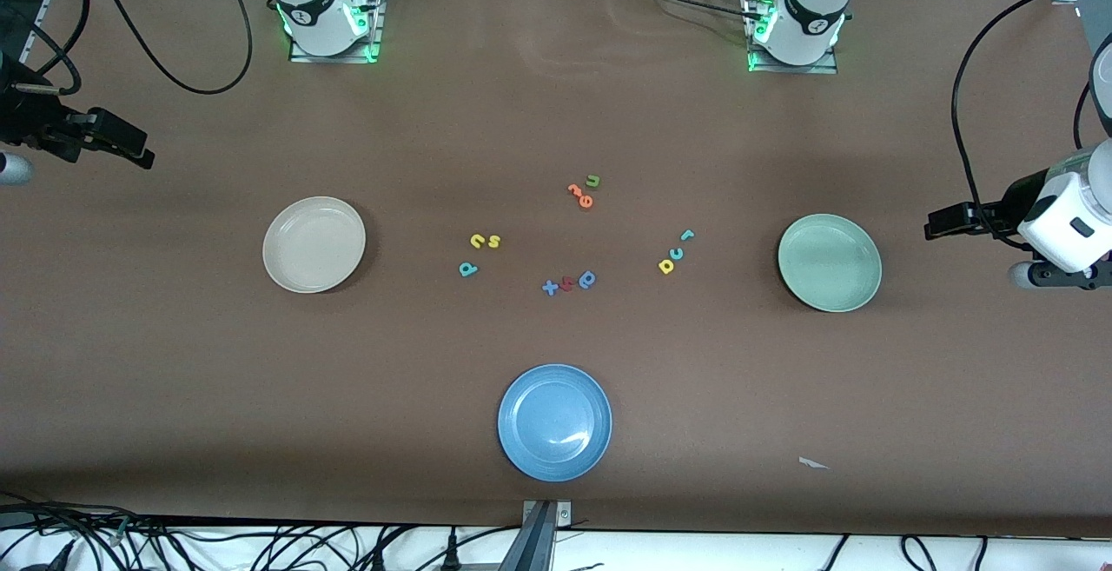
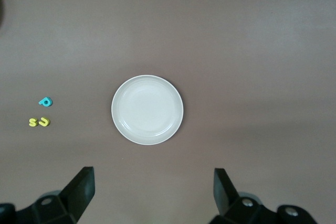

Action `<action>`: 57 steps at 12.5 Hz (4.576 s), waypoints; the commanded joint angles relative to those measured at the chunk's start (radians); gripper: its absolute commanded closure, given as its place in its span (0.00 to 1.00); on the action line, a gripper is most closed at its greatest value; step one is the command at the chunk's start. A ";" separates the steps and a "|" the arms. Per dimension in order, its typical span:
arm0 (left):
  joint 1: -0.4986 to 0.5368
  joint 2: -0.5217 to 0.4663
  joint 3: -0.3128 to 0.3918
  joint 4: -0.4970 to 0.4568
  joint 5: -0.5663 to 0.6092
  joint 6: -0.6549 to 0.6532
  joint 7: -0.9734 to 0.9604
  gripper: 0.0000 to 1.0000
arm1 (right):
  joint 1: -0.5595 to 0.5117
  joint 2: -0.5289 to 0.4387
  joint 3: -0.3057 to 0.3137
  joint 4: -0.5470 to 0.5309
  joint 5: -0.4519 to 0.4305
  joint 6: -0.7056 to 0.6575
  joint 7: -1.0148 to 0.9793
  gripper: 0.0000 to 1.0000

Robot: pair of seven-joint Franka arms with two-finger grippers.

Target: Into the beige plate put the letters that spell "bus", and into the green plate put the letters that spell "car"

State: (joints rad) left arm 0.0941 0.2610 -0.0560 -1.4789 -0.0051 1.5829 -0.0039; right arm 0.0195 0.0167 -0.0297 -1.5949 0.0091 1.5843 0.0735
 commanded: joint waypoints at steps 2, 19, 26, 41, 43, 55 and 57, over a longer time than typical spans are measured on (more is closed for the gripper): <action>0.001 -0.002 -0.002 0.006 0.022 -0.017 0.022 0.01 | -0.007 -0.006 0.008 -0.008 -0.011 0.008 0.005 0.00; -0.004 0.009 -0.005 0.005 0.020 -0.017 0.022 0.01 | -0.007 -0.006 0.010 -0.008 -0.014 0.008 0.005 0.00; -0.004 0.011 -0.005 0.003 0.019 -0.017 0.022 0.01 | -0.007 -0.006 0.010 -0.008 -0.014 0.008 0.005 0.00; -0.001 0.014 -0.005 0.003 0.019 -0.017 0.022 0.01 | -0.007 -0.006 0.010 -0.007 -0.012 0.006 0.005 0.00; -0.002 0.015 -0.005 0.002 0.017 -0.017 0.022 0.00 | -0.007 -0.006 0.010 -0.007 -0.012 0.008 0.005 0.00; -0.001 0.018 -0.005 -0.001 0.011 -0.018 0.022 0.00 | -0.006 -0.008 0.011 -0.008 -0.012 -0.001 0.006 0.00; -0.001 0.020 -0.005 -0.001 0.010 -0.018 0.022 0.00 | -0.006 -0.006 0.011 -0.008 -0.012 -0.001 0.009 0.00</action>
State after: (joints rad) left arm 0.0921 0.2825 -0.0578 -1.4847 -0.0051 1.5763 0.0019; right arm 0.0195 0.0169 -0.0279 -1.5956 0.0091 1.5838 0.0740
